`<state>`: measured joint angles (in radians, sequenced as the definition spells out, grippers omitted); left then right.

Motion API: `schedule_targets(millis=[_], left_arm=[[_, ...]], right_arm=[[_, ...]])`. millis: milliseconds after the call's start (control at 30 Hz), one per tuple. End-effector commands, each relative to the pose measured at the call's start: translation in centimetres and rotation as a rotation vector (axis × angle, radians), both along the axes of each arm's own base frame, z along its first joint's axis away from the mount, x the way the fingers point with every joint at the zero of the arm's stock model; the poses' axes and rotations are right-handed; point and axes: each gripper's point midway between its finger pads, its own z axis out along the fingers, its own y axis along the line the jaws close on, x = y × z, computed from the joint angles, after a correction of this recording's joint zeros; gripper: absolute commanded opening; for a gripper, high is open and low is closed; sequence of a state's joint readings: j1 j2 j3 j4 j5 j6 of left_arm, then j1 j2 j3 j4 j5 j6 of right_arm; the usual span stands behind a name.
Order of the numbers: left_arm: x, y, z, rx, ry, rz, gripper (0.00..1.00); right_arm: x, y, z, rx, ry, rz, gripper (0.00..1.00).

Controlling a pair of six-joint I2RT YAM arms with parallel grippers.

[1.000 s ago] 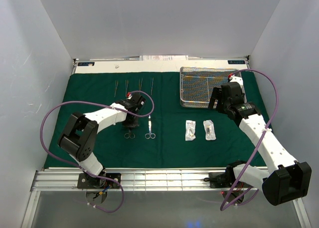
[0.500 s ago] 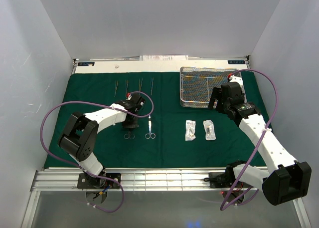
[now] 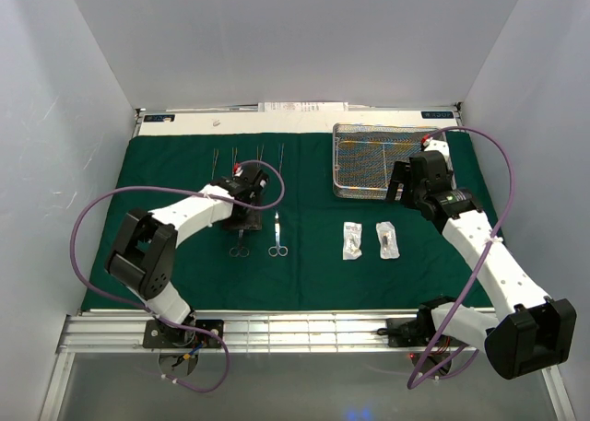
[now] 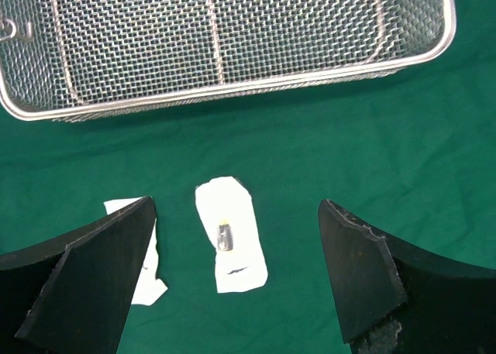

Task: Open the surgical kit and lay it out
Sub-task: Adjust the medical item in the surgical kit, then reset both arms

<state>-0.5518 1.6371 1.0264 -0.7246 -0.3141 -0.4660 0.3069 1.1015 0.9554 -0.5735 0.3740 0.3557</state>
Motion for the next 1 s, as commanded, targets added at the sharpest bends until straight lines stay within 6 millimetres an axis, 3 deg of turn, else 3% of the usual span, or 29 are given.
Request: schedule_targets(millis=[0, 100, 167, 200, 300, 433, 500, 600, 800, 967], left_arm=[[2.6, -0.7, 6.8, -0.059, -0.171, 0.024, 0.78], [4.2, -0.9, 11.7, -0.085, -0.293, 0.013, 0.93], [5.2, -0.4, 16.5, -0.093, -0.414, 0.017, 0.98], [5.1, 0.1, 18.7, -0.104, -0.467, 0.023, 0.98], [5.6, 1.4, 25.0, -0.104, -0.627, 0.049, 0.98], [4.2, 4.1, 33.8, -0.129, -0.852, 0.103, 0.98], [2.6, 5.9, 38.5, -0.167, -0.988, 0.140, 0.98], [-0.6, 8.6, 43.8, -0.206, -1.169, 0.161, 0.98], [-7.1, 13.0, 50.2, -0.241, -1.424, 0.161, 0.98], [-10.4, 16.3, 52.5, -0.180, -1.541, 0.201, 0.98]], right_arm=[[1.5, -1.2, 4.7, -0.045, -0.138, -0.024, 0.91], [1.7, -2.0, 7.9, -0.083, -0.207, -0.033, 0.90], [1.3, -2.7, 9.9, -0.106, -0.244, -0.043, 0.90], [1.3, -3.1, 12.1, -0.112, -0.291, -0.060, 0.90], [0.3, -4.4, 16.1, -0.149, -0.381, -0.081, 0.90], [-2.3, -6.4, 23.3, -0.183, -0.554, -0.123, 0.90], [-4.0, -7.5, 25.9, -0.218, -0.618, -0.139, 0.90], [-7.0, -9.3, 29.5, -0.252, -0.713, -0.179, 0.90], [-12.9, -12.1, 33.9, -0.300, -0.857, -0.233, 0.90], [-16.2, -13.5, 34.9, -0.327, -0.914, -0.261, 0.90]])
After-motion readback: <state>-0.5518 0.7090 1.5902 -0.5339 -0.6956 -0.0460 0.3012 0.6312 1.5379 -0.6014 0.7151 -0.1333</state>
